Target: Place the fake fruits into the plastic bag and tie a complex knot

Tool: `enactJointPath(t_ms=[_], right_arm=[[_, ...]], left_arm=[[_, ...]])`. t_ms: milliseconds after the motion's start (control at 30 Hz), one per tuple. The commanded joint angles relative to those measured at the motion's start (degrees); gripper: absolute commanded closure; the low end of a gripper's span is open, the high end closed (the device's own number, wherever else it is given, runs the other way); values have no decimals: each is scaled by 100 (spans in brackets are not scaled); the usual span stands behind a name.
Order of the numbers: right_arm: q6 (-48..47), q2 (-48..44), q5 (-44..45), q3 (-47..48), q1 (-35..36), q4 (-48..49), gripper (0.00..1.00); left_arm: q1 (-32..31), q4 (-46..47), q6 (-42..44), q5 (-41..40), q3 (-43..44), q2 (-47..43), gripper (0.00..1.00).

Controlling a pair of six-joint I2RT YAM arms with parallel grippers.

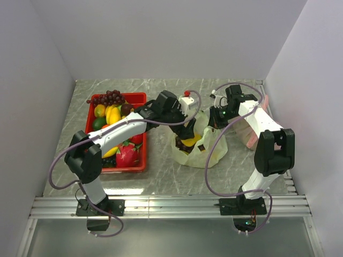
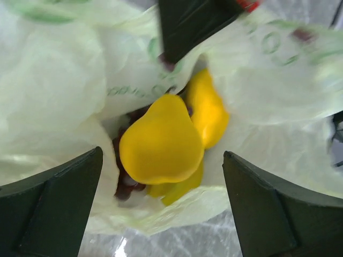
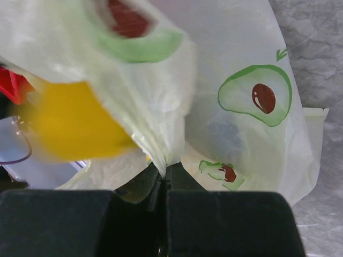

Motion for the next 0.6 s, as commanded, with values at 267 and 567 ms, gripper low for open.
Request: enactJointPath(t_ms=[267,567], right_arm=[[90,101,-134,411,22,313,100],[161,355,-170,806,66,418,100]], left_arm=[[-92,124,-166,207,80,-1209,1],[680,-254,-553,338,-325,-2027,1]])
